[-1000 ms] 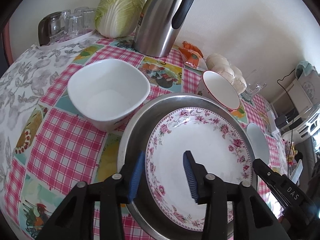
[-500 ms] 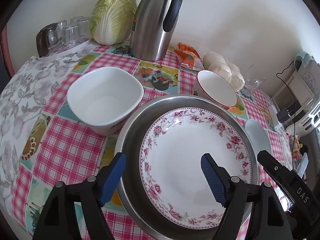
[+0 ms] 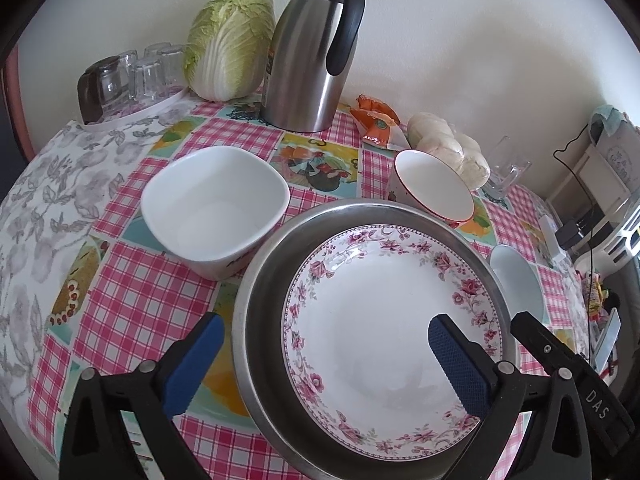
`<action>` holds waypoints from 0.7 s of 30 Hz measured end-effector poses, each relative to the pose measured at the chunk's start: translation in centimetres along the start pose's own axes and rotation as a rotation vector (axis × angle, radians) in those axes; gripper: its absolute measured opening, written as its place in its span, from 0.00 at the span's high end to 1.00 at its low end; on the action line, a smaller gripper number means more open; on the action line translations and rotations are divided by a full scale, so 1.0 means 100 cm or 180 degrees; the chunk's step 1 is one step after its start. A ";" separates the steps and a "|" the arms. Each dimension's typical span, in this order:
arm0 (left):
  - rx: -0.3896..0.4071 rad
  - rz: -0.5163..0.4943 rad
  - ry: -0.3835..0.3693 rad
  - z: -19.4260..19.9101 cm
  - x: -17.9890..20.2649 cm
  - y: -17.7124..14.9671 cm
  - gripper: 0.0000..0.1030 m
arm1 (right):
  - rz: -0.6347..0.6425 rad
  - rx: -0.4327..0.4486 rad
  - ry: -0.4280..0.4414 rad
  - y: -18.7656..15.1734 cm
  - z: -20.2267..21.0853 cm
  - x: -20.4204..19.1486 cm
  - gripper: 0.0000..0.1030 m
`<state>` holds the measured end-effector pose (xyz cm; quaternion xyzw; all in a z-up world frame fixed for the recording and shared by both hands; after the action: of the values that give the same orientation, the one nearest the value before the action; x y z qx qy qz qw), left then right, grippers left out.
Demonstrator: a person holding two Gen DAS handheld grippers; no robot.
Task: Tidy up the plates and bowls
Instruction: 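Open the right tool to release the floral plate in the basin, then move the open left tool toward the red-rimmed white bowl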
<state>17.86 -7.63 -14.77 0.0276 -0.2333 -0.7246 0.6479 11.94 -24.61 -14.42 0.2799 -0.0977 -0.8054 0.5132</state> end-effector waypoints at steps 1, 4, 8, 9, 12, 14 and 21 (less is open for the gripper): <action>0.0003 0.0003 0.0000 0.000 0.000 0.000 0.00 | 0.0005 -0.0001 -0.0011 0.000 0.000 0.000 0.16; 0.0025 0.0003 0.0015 0.002 0.000 0.001 0.00 | 0.0024 0.0010 -0.0035 0.000 0.000 0.001 0.13; 0.0058 -0.0002 0.0068 0.004 -0.001 0.002 0.00 | 0.0046 0.0029 -0.0086 0.001 0.001 0.002 0.09; 0.0064 0.0000 0.0085 0.004 -0.002 0.002 0.00 | 0.0054 0.0035 -0.0099 0.001 0.001 0.003 0.08; 0.0079 0.0014 0.0144 0.004 -0.004 0.002 0.00 | 0.0088 0.0062 -0.0135 0.002 0.002 0.003 0.06; 0.0086 0.0033 0.0171 0.004 -0.007 0.003 0.00 | 0.0125 0.0088 -0.0148 0.002 0.003 0.001 0.05; 0.0157 0.0103 0.0265 0.008 -0.013 0.006 0.00 | 0.0252 0.0237 -0.0236 0.008 0.008 -0.006 0.04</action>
<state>18.39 -6.20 -14.20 0.0698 -0.2244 -0.7062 0.6679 12.30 -24.54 -13.23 0.2647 -0.1575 -0.7901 0.5299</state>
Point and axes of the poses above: each gripper's, at about its wrist camera, not at the fingertips, and z roughly against the way its jaws point, x to its right, y to its top, the point moved 10 cm from there along -z, roughly the way its jaws point, and after that the axes turned 12 degrees about -x, right-handed, at the moved point
